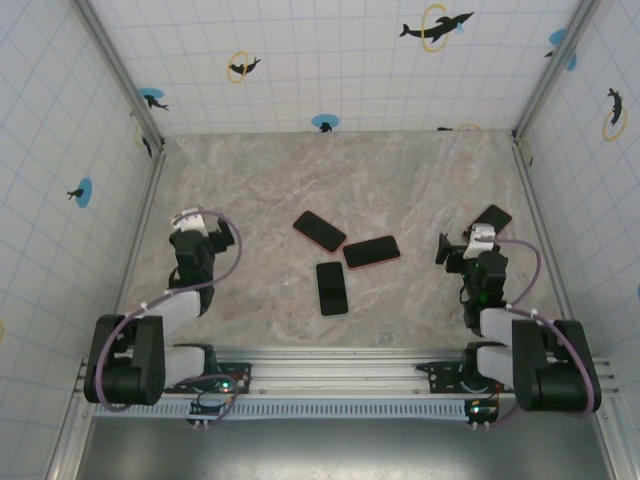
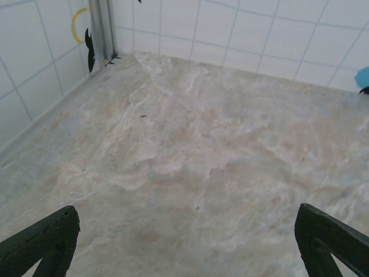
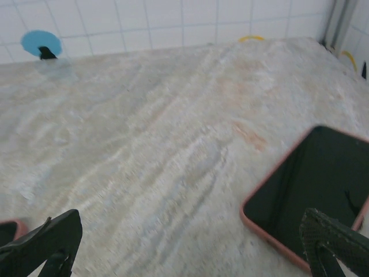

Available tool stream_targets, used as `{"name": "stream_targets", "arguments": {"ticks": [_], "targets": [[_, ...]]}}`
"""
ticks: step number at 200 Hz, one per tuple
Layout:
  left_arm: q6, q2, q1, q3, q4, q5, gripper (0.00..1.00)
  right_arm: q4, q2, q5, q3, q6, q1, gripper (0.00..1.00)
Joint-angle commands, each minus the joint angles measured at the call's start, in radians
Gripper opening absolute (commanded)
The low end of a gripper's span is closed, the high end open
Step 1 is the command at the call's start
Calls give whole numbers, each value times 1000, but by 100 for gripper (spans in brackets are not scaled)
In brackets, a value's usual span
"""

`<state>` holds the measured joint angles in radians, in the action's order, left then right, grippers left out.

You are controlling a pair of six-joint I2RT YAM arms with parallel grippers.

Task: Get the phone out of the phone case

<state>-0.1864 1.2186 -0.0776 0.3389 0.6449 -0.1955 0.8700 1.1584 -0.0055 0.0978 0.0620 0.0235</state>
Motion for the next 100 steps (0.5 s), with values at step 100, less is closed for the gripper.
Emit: {"name": "stream_targets", "arguments": {"ticks": [100], "targets": [[-662, 269, -410, 628, -882, -11, 98, -962, -15, -453, 525, -137, 177, 99]]}}
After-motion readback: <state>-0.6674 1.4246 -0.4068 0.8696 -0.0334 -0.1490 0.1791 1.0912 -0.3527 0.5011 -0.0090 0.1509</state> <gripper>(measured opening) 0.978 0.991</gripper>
